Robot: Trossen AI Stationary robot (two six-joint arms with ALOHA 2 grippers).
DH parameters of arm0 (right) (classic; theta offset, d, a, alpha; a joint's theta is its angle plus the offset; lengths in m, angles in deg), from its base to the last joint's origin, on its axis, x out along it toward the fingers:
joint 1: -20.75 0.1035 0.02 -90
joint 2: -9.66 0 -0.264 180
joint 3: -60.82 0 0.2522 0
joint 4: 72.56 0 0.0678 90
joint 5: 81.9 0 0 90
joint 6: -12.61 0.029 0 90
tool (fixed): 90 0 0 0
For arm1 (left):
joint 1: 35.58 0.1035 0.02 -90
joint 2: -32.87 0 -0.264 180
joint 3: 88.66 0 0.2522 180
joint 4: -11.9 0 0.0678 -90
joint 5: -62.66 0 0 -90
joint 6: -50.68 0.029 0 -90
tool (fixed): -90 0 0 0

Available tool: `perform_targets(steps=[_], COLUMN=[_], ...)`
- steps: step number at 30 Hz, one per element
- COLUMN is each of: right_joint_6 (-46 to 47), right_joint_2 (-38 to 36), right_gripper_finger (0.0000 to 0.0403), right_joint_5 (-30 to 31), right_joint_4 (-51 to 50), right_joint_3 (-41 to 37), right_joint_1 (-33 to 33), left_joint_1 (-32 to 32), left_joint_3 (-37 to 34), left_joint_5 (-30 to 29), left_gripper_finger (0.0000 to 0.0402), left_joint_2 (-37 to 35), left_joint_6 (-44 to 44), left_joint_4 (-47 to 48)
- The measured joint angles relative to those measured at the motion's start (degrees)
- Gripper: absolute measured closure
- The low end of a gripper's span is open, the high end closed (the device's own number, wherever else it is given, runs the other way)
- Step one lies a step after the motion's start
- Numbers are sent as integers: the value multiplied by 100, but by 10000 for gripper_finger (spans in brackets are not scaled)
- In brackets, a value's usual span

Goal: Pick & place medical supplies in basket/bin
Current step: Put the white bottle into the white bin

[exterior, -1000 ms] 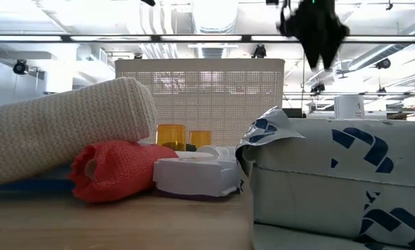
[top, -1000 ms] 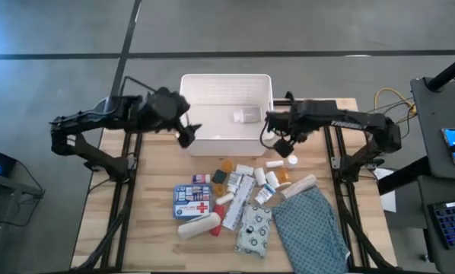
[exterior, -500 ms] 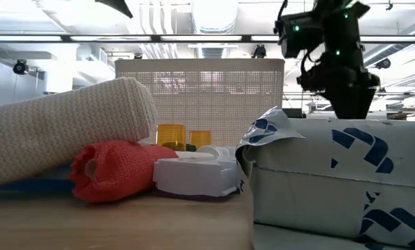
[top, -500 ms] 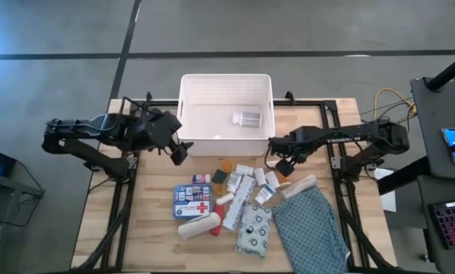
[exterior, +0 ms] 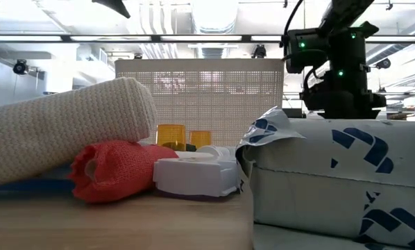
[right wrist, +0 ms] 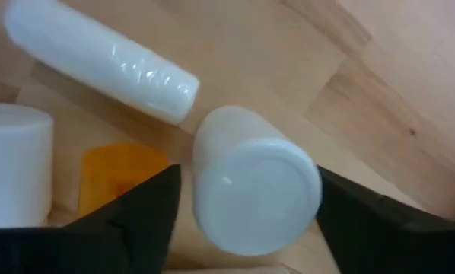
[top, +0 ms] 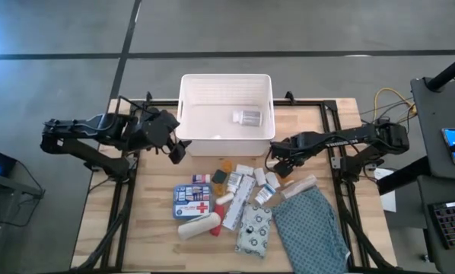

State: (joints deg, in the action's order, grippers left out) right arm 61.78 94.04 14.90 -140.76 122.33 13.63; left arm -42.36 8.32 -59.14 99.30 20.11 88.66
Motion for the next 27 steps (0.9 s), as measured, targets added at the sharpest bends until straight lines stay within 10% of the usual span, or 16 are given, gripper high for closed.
perform_targets(steps=[6,20,27], right_joint_6=[-6,21,-570], right_joint_2=[0,-1412,-1108], right_gripper_finger=[248,248,205], right_joint_5=[217,-1482,55], right_joint_4=[-6,-103,1646], right_joint_3=[99,2438,3751], right_joint_1=[0,543,-127], left_joint_1=[2,-3,-232], left_joint_3=[0,0,-2], left_joint_5=[-2,10,19], left_gripper_finger=[49,49,49], left_joint_2=[-6,-9,-78], left_joint_6=[0,0,-298], left_joint_4=[0,2,385])
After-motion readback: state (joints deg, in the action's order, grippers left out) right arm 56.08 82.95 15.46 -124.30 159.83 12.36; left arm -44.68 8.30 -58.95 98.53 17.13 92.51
